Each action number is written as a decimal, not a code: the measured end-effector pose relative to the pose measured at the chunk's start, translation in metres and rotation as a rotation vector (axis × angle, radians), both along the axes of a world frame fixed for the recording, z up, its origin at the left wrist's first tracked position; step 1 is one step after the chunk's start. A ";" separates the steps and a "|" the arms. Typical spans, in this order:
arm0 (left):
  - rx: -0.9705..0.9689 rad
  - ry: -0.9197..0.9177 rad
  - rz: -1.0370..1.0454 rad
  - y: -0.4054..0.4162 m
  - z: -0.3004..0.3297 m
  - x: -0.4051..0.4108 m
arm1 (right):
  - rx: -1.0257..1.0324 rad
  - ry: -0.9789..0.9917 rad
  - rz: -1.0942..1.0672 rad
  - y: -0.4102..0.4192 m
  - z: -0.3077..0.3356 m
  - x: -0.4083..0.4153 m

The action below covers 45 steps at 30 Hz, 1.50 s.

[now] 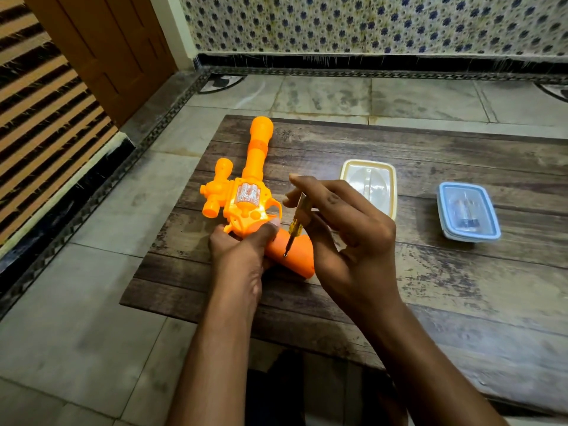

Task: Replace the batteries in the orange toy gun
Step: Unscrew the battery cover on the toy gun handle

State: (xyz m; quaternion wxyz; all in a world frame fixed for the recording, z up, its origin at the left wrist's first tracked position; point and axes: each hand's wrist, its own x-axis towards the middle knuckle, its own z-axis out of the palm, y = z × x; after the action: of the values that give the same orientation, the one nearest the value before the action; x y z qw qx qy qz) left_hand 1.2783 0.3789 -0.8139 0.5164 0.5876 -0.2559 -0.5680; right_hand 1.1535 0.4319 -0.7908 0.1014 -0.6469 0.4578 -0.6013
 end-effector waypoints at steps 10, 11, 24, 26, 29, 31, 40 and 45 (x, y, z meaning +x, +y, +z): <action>0.011 -0.003 -0.002 -0.001 -0.002 0.000 | 0.009 -0.060 0.059 -0.001 0.001 -0.001; 0.017 -0.009 0.000 -0.002 -0.003 0.000 | 0.010 -0.066 0.055 -0.001 0.001 0.000; 0.028 -0.006 -0.007 -0.002 -0.003 0.000 | 0.027 -0.162 0.056 -0.006 -0.003 0.001; 0.024 0.018 -0.003 -0.002 -0.002 0.000 | 0.028 -0.164 0.067 -0.005 -0.003 0.000; 0.015 0.019 0.002 -0.003 -0.002 0.000 | 0.036 -0.160 0.102 -0.004 -0.004 0.000; 0.014 0.007 0.003 -0.003 -0.003 0.000 | 0.042 -0.156 0.082 -0.005 -0.004 0.002; 0.032 -0.008 0.005 -0.003 -0.005 0.001 | 0.050 -0.166 0.101 -0.003 -0.003 0.001; 0.023 0.007 -0.006 -0.003 -0.004 0.000 | 0.044 -0.141 0.076 -0.005 -0.002 0.001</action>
State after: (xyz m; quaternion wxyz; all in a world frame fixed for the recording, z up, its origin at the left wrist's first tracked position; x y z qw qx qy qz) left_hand 1.2787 0.3764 -0.8177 0.5089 0.5906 -0.2494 -0.5744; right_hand 1.1549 0.4266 -0.7928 0.1705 -0.6174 0.4376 -0.6311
